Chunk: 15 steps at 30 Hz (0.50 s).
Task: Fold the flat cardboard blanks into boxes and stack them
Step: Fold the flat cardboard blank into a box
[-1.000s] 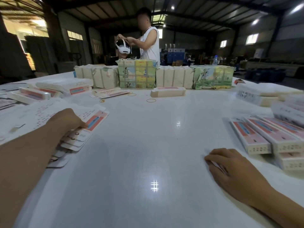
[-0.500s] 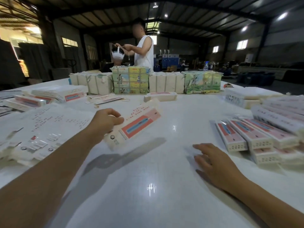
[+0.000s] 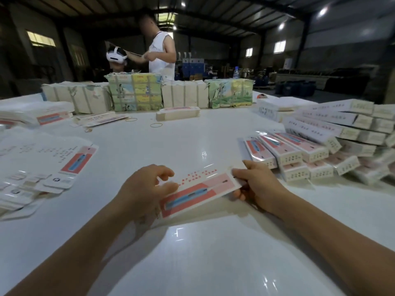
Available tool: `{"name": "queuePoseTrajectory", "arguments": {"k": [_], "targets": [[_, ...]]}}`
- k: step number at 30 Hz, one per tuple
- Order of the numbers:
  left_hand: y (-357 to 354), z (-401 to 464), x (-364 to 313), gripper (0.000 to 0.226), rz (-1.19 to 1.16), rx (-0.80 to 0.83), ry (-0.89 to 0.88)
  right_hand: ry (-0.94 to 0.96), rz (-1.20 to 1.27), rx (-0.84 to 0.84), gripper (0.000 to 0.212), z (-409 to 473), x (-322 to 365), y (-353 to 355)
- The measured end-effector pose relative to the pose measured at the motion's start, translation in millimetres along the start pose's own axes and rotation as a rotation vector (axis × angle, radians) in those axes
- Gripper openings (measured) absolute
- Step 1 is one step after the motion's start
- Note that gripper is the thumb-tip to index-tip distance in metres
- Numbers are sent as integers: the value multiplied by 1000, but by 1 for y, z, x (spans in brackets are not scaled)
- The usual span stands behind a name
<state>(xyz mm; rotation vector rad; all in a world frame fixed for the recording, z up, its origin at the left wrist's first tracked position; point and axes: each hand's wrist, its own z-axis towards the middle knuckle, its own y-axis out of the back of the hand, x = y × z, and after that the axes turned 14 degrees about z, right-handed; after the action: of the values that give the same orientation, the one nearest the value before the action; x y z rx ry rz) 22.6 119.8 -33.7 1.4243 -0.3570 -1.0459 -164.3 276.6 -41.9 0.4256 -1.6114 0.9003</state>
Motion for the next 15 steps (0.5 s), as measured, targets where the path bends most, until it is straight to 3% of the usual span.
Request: {"name": "queuePoseTrajectory", "arguments": {"k": [2,4,7,9,11,13,15], "targets": [[-6,-3,-14,82,184,-12,-113,39,-25,22,8,-3,-2,-2],[-16,-5,-27,102,343,-38,-194,57,-48,62,5,-6,-2,-4],[-26,-5,-31,98,380,-106,-194,106,-95,138,12,-11,-3,-7],[-26,-5,-28,93,383,-168,-174,179,-181,90,26,-14,-3,-7],[-24,-5,-25,92,369,-221,-125,347,-450,57,41,-16,-6,-7],[-23,-6,-25,91,352,-273,-69,470,-797,99,43,-16,-10,-8],[-23,-6,-25,90,393,-330,-41,465,-895,125,46,-17,-14,-9]]}}
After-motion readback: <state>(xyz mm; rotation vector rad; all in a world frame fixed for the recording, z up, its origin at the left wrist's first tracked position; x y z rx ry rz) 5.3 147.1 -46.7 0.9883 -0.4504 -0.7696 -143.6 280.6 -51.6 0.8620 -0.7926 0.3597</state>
